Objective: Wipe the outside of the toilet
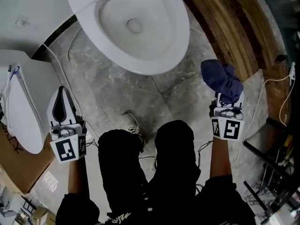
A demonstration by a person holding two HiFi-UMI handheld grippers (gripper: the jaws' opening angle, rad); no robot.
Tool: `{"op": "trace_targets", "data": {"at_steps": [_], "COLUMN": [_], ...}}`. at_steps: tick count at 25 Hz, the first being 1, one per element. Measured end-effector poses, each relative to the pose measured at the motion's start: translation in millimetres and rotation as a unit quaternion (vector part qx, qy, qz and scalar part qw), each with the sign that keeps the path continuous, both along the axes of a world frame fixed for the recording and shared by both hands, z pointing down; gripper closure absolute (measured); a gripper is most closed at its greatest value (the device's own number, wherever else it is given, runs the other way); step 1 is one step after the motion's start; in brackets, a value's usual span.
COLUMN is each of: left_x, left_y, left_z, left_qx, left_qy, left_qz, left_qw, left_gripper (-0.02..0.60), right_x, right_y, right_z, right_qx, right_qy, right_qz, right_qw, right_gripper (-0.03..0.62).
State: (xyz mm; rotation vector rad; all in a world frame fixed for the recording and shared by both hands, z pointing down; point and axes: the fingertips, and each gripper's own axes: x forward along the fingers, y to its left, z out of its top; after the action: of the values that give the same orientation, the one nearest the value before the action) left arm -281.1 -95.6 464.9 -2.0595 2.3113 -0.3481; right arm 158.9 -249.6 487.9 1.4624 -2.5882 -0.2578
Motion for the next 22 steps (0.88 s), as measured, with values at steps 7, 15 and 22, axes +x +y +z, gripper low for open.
{"op": "trace_targets", "data": {"at_steps": [7,15,22], "left_x": [-2,0,-6], "left_y": [6,8,0], "left_z": [-73,-167,-239], "left_qx": [-0.020,-0.031,-0.044], "left_qy": [0.044,0.090,0.109], "left_qz": [-0.023,-0.037,-0.050], "left_qw": [0.9986,0.9948,0.9918], "left_gripper": [0.571,0.571,0.571], "right_x": [-7,-15,-24], "right_y": [2,5,-4], "right_z": [-68,-168,-258], "right_qx": [-0.041,-0.070,-0.070], "right_qy": [-0.001,-0.008,-0.023], "right_qz": [0.016,0.016,0.016], "right_qw": [0.999,0.997,0.997], "right_gripper": [0.490,0.490,0.490]}}
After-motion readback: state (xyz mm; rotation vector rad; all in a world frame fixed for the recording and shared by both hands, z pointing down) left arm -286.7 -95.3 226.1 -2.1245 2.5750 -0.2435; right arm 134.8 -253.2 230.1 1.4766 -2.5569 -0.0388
